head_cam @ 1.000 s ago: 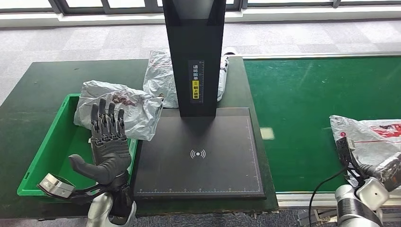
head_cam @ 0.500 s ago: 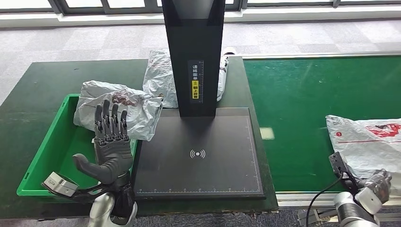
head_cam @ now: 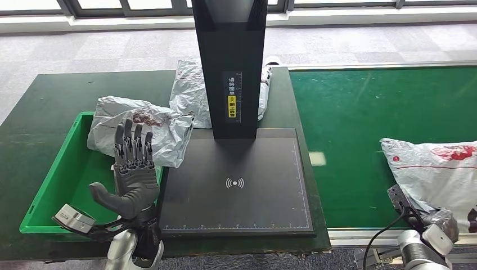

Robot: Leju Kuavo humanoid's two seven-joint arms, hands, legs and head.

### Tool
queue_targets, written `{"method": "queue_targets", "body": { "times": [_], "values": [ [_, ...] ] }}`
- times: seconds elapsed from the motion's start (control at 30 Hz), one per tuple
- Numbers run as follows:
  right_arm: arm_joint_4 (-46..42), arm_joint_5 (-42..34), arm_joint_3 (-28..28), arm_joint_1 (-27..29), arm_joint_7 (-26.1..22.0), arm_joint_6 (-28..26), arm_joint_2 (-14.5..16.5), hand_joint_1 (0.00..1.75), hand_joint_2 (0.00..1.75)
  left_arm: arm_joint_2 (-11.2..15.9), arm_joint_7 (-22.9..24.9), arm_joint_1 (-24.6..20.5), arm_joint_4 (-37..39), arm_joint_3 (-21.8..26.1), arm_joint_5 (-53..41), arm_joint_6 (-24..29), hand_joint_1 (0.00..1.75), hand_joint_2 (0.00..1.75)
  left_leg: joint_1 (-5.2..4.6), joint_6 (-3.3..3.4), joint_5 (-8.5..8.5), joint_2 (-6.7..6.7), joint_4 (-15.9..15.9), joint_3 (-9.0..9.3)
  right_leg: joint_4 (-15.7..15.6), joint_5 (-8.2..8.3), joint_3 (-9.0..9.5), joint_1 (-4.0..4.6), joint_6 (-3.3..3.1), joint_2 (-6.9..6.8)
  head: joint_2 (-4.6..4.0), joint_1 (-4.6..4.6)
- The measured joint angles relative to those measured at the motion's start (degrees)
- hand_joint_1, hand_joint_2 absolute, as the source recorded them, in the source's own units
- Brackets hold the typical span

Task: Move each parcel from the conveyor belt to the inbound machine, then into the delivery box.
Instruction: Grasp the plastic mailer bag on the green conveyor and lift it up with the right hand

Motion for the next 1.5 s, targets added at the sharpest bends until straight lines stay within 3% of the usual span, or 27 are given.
{"method": "queue_targets", "body": {
  "times": [0.43,0.6,0.67,0.77,0.87,0.93,1.07,1.13,1.23,1.37,1.5],
  "values": [
    [0.0,0.2,0.0,0.0,-0.4,-0.7,0.0,1.75,1.75,0.0,0.0,0.0,0.2,0.0,0.0,0.2,0.0,0.0,0.0,0.0,0.0,-0.01,0.0,-0.01,0.0,0.0,0.0,0.0,0.0,-0.01,0.01,0.0],
    [-0.2,0.8,0.0,0.0,-2.6,-4.3,0.4,1.75,1.75,0.0,0.0,0.0,0.2,0.0,-0.2,0.9,0.0,0.0,0.0,0.0,0.0,0.0,0.0,-0.13,0.0,0.0,0.01,0.0,0.0,-0.01,0.01,0.01],
    [-1.1,0.3,0.0,-0.1,-6.8,-8.3,1.3,1.75,1.75,0.0,0.0,0.0,0.2,0.0,-0.2,1.3,0.0,0.0,0.0,0.0,-0.02,0.02,0.0,-0.41,0.0,-0.01,0.01,0.0,-0.01,0.0,0.02,0.02],
    [-4.1,-3.9,0.0,-0.4,-20.4,-14.0,4.4,1.75,1.75,0.0,0.0,0.0,0.3,0.0,-0.7,1.4,0.0,0.0,0.03,-0.04,-0.06,0.19,0.0,-0.53,0.0,-0.02,-0.01,0.04,-0.02,0.11,0.0,0.01],
    [-9.7,-11.2,0.6,-0.3,-33.8,-12.6,9.7,1.75,1.75,0.0,0.0,-0.1,0.7,0.0,-1.3,1.0,0.0,0.0,0.05,-0.13,0.01,0.28,0.0,-0.06,0.0,0.02,-0.07,0.13,-0.08,0.26,0.01,0.0],
    [-13.8,-15.6,1.7,0.5,-39.5,-8.8,13.3,1.75,1.75,0.0,0.0,-0.2,1.0,0.0,-1.6,0.7,0.0,0.0,0.08,-0.19,0.09,0.19,0.0,0.04,0.1,0.04,-0.08,0.17,-0.14,0.17,0.01,0.0],
    [-25.8,-28.3,8.3,4.3,-49.0,5.9,21.3,1.75,1.75,0.0,0.0,-0.4,2.3,0.0,-2.5,0.6,0.0,0.0,0.19,-0.32,0.12,0.23,-0.1,-0.02,0.2,0.0,-0.15,0.18,-0.22,0.19,0.0,0.01],
    [-30.6,-32.9,14.0,6.1,-50.3,11.0,24.8,1.75,1.75,0.0,0.0,-0.5,2.7,0.0,-2.8,0.8,0.0,0.0,0.2,-0.38,0.07,0.52,-0.1,0.04,0.2,0.01,-0.23,0.19,-0.25,0.5,0.01,0.0],
    [-35.1,-38.1,23.6,8.0,-49.5,13.6,28.4,1.75,1.75,0.0,0.0,-0.5,3.0,0.0,-3.1,1.7,0.0,0.0,0.21,-0.39,0.07,0.57,-0.1,0.05,0.2,-0.01,-0.26,0.21,-0.28,0.56,0.0,0.0],
    [-36.3,-42.2,32.8,8.2,-48.6,13.0,30.3,1.75,1.75,0.0,0.0,-0.4,3.0,0.0,-3.3,2.8,0.0,0.0,0.22,-0.4,0.09,0.55,-0.1,0.03,0.2,0.0,-0.25,0.21,-0.3,0.53,0.01,0.0],
    [-36.4,-43.2,37.7,8.2,-48.5,12.7,31.3,1.75,1.75,0.0,0.0,-0.4,3.0,0.0,-3.4,3.1,0.0,0.0,0.21,-0.39,0.09,0.46,-0.1,0.03,0.1,0.02,-0.22,0.21,-0.31,0.46,0.01,0.0]
  ]
}}
